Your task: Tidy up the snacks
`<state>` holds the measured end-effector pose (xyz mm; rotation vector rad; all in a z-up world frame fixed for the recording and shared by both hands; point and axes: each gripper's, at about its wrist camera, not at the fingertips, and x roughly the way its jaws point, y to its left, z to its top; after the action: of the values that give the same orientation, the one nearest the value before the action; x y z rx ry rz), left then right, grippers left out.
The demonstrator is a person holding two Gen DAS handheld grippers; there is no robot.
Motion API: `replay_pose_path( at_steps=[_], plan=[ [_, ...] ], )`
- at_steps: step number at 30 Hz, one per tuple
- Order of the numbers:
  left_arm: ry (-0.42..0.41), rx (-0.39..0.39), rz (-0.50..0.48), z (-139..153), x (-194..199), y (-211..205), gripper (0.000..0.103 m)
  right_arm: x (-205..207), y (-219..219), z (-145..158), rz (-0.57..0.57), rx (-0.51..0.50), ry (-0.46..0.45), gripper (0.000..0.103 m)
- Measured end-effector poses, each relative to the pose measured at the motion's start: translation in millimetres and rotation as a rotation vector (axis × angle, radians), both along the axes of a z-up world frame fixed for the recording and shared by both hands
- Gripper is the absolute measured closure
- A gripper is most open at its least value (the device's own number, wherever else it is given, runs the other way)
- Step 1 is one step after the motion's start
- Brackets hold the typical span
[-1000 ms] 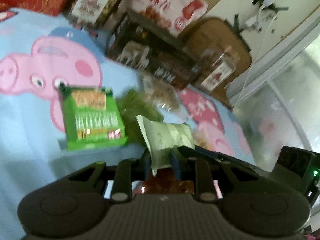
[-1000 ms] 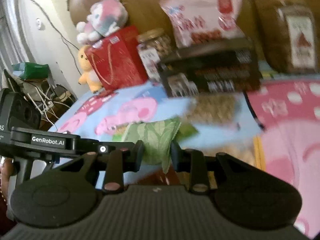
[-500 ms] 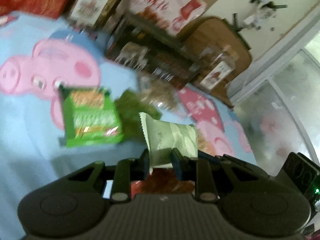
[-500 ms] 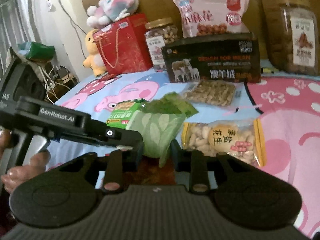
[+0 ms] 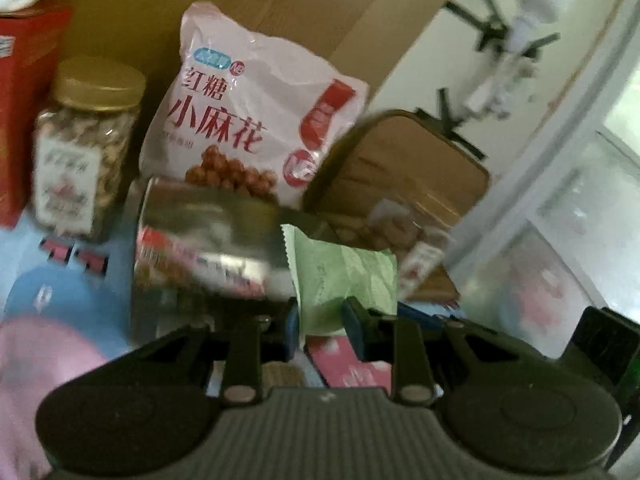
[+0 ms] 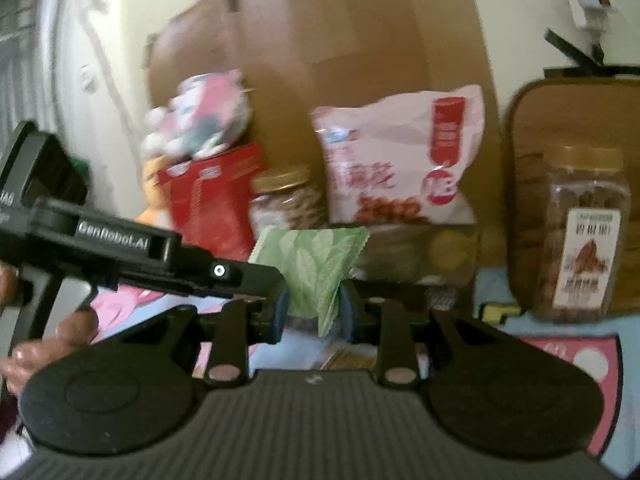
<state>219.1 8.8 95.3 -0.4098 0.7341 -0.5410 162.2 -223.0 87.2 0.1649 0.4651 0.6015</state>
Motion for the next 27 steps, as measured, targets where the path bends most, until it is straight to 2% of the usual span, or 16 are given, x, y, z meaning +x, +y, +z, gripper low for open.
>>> replay_pose_path(
  at_steps=[5,9,12,13,15,19,22,25,27],
  plan=[
    [0.066,0.04,0.031,-20,67,-15,0.078,77,-7,-9,-0.039,-0.016,0.142,0.074],
    [0.116,0.076,0.064,-38,95,-20,0.077,107,4,-23,-0.057,-0.1,0.166,0.073],
    [0.153,0.113,0.099,-48,104,-22,0.062,124,11,-34,-0.061,-0.162,0.193,0.069],
    [0.155,0.103,0.11,-50,104,-20,0.06,126,12,-34,-0.068,-0.171,0.179,0.064],
    [0.144,0.059,0.111,-45,98,-12,0.06,123,8,-30,-0.087,-0.156,0.16,0.057],
    [0.068,0.009,0.106,-22,71,-2,0.06,101,-9,-16,-0.132,-0.075,0.098,0.056],
    [-0.011,-0.042,0.055,-3,31,7,0.06,68,-27,-8,-0.133,0.024,0.075,0.056],
    [-0.076,-0.025,0.007,1,-17,10,0.06,22,-42,-14,-0.105,0.091,0.067,0.056],
    [-0.077,0.011,-0.011,-8,-43,11,0.06,-2,-49,-27,-0.098,0.105,0.086,0.056]
  ],
)
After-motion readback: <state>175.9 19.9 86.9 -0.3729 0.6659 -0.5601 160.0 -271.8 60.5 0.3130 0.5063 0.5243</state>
